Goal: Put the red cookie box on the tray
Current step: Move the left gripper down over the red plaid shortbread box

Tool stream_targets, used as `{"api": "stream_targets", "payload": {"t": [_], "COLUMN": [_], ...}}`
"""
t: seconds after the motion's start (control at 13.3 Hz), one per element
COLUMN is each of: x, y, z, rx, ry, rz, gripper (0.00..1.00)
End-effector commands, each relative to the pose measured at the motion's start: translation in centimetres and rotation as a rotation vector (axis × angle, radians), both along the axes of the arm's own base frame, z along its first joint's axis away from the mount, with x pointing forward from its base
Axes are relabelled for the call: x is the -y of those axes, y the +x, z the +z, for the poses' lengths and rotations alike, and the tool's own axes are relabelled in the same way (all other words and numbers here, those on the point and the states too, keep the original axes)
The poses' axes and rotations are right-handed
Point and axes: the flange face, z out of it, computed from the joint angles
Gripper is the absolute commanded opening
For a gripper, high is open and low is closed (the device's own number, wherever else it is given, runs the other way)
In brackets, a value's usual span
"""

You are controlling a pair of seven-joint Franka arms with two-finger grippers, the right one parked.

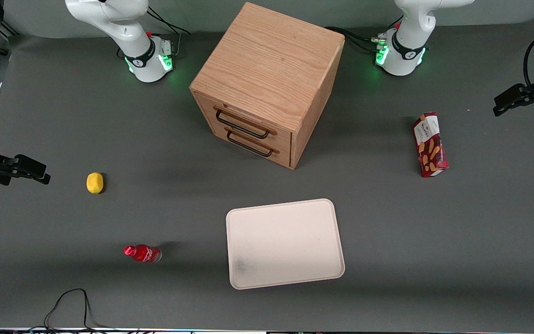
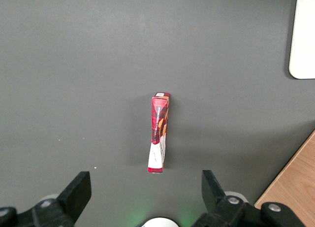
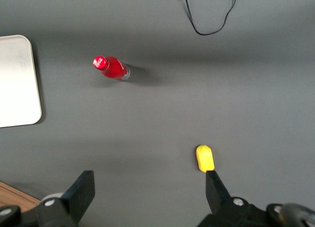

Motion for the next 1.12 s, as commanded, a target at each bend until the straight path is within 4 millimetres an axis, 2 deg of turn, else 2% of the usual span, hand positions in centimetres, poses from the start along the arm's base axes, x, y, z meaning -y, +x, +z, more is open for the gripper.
{"api": "stream_targets", "payload": {"t": [0.0,0.15,0.22,0.38,0.53,0.75,1.05], "x": [0.3,0.2,0.2,-0.1,-0.3,-0.3,-0.1], "y": [0.4,0.4,0.5,-0.2,-0.8,-2.6,-5.5], "z": [0.2,-0.5,-1.7,-7.0,-12.1,-19.7,-28.7], "rx": [-0.017,-0.032,-0.059,-0.143,-0.153,-0.092,0.050], "ry": [0.004,0.001,-0.001,-0.007,-0.008,-0.010,-0.013], "rz": [0.000,-0.011,-0.017,-0.021,-0.022,-0.030,-0.060], "gripper": [1.00,1.00,1.00,1.00,1.00,1.00,1.00]}}
